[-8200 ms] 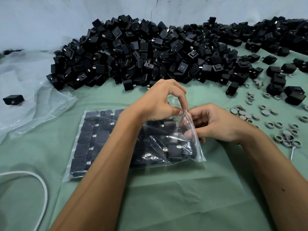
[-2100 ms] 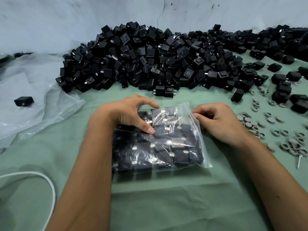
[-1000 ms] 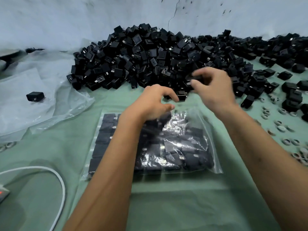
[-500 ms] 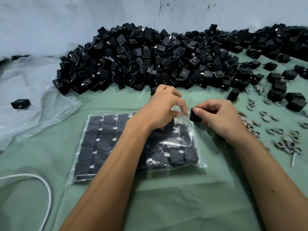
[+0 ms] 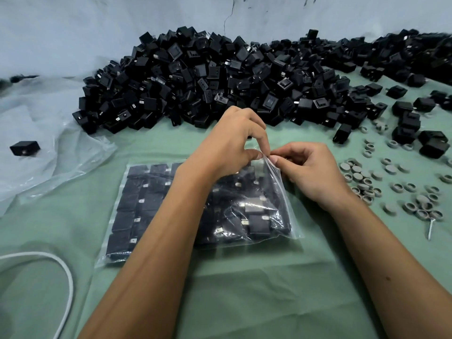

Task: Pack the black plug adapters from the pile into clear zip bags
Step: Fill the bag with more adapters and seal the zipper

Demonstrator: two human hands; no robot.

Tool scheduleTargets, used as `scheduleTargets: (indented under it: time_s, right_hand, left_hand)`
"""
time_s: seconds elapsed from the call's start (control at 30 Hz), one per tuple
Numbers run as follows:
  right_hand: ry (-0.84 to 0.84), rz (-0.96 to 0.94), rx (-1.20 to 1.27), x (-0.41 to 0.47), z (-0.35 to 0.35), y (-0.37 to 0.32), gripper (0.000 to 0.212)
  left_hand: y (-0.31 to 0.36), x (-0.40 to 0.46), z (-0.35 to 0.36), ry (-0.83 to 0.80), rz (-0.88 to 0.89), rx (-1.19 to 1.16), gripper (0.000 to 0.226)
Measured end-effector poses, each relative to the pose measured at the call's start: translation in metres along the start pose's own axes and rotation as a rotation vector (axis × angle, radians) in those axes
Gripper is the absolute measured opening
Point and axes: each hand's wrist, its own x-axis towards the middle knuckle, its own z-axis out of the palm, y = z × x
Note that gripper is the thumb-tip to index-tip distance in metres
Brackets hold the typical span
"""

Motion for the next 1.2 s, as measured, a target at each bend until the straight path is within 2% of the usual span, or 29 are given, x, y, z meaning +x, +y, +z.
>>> scheduleTargets:
  time_s: [0.13, 0.37, 0.57, 0.67, 0.73, 0.8, 0.97, 1.1, 1.2]
  right_hand:
    - [0.038, -0.013, 0.016, 0.001, 0.000, 0.002, 0.004]
    - [-0.057, -0.003, 0.058, 0.006, 0.008, 0.002, 0.002]
    - [-0.075, -0.030, 0.019, 0.006, 0.008, 0.002, 0.006]
    - [-0.081, -0.069, 0.041, 0.004, 0.007, 0.000, 0.016]
    - [-0.112, -0.061, 0.031, 0.002, 0.006, -0.002, 0.020]
    - [-0.141, -0.059, -0.017, 0.001, 0.006, -0.003, 0.014]
    - [-0.062, -0.112, -0.201, -0.001, 0.004, -0.005, 0.005]
    - [-0.040, -0.109, -0.193, -0.002, 0.005, -0.007, 0.007]
    - [-0.114, -0.073, -0.151, 0.001, -0.002, -0.006, 0.007]
  left_hand:
    - [-0.002, 0.000, 0.000, 0.016, 0.007, -0.006, 0.013]
    - [-0.004, 0.002, 0.002, 0.043, 0.023, -0.007, 0.015]
    - [-0.005, 0.003, 0.006, 0.053, 0.034, -0.024, 0.015]
    - [-0.008, 0.004, 0.009, 0.049, 0.020, -0.035, 0.016]
    - [-0.011, 0.003, 0.009, 0.052, -0.024, -0.082, 0.021]
    - [-0.017, 0.001, 0.006, 0.014, -0.115, -0.137, 0.027]
    - [-0.030, -0.007, 0.001, -0.155, -0.268, -0.150, 0.029]
    - [-0.035, -0.010, 0.001, -0.166, -0.318, -0.241, 0.028]
    - [-0.035, -0.010, 0.002, -0.163, -0.331, -0.263, 0.027]
